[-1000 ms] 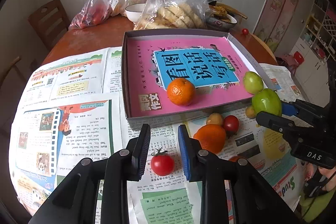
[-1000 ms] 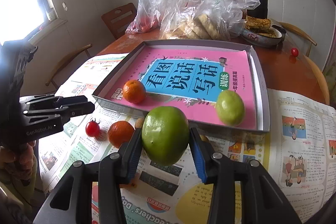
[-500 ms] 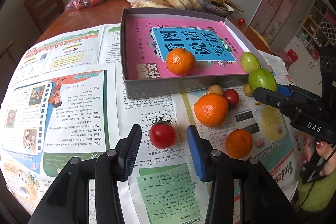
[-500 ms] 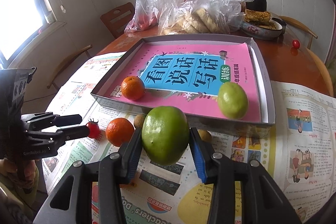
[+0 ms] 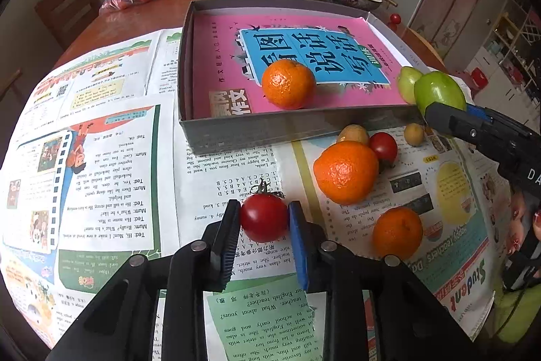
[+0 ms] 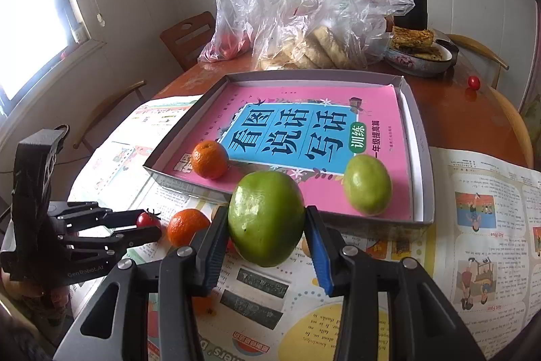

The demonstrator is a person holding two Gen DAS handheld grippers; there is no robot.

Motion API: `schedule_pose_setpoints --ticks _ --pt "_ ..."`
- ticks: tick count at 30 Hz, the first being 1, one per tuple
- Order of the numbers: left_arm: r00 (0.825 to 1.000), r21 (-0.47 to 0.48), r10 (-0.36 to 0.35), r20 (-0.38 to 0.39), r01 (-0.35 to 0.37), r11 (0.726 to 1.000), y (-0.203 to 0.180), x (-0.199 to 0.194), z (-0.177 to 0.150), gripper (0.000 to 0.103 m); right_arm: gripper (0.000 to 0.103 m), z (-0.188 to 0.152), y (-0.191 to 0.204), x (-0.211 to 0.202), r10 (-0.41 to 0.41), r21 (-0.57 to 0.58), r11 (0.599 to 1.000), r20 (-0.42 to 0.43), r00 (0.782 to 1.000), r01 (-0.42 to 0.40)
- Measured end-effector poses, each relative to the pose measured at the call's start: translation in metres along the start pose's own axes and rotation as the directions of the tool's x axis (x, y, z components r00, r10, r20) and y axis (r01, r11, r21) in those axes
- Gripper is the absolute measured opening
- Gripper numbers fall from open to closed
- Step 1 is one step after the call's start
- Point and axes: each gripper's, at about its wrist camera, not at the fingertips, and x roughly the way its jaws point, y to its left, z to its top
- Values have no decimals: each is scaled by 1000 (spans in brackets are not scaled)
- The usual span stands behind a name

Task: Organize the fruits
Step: 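Carry the tomato and lime over the pink book inside the tray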

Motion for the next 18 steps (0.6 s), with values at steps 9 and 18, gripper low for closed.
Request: schedule_pose_setpoints --ticks 9,18 --pt "999 -24 -4 54 5 1000 2 -17 13 29 45 11 -5 6 -4 3 1000 14 1000 4" --pt "991 -63 30 128 -23 998 12 -23 56 29 45 24 -11 27 -17 6 1000 4 1000 17"
